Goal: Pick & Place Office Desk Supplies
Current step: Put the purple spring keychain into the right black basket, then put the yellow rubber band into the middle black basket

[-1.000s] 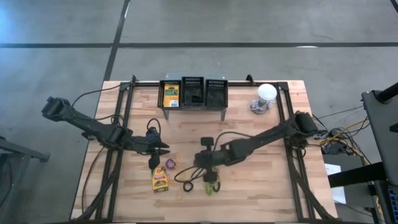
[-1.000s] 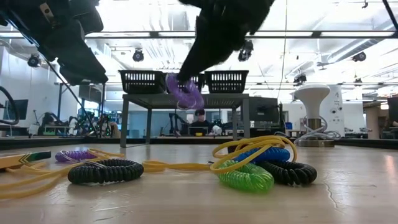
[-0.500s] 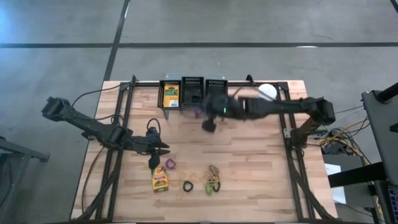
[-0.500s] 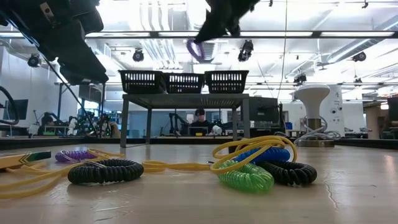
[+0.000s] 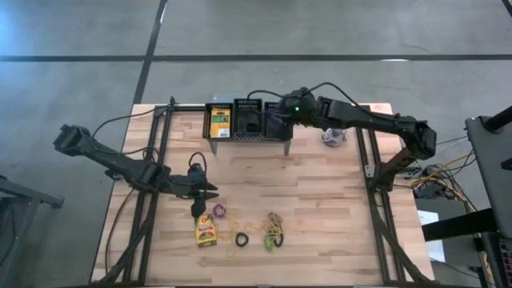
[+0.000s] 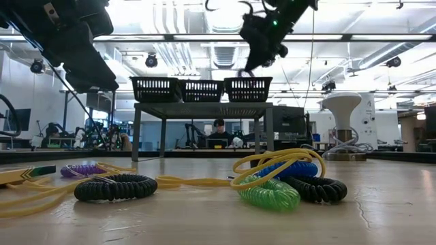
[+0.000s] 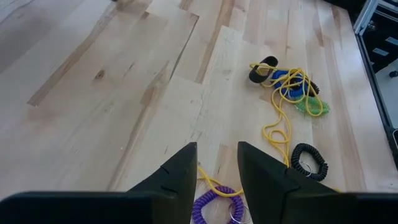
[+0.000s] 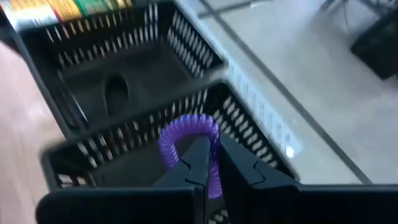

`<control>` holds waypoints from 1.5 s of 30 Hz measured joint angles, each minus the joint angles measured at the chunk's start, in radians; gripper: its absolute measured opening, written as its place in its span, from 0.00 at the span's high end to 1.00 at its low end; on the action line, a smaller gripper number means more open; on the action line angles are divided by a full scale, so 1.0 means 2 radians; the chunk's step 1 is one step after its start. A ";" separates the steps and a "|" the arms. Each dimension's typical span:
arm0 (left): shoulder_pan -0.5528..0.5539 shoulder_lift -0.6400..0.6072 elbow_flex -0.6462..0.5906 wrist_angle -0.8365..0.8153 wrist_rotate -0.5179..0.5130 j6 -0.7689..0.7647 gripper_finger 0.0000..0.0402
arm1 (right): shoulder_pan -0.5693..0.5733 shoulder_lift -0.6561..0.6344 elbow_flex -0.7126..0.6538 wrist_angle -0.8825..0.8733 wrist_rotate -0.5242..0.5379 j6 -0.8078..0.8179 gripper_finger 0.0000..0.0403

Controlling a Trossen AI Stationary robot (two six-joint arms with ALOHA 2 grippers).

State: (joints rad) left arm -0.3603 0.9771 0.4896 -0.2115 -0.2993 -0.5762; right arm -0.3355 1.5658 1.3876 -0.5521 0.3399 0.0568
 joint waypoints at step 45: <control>0.000 0.000 0.000 0.008 -0.004 0.001 0.70 | 0.434 -0.007 -0.229 0.283 0.023 0.056 0.73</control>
State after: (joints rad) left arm -0.3603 0.9771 0.4896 -0.1946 -0.3076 -0.5747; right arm 0.5328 1.5522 0.9305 0.0149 0.3859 0.1694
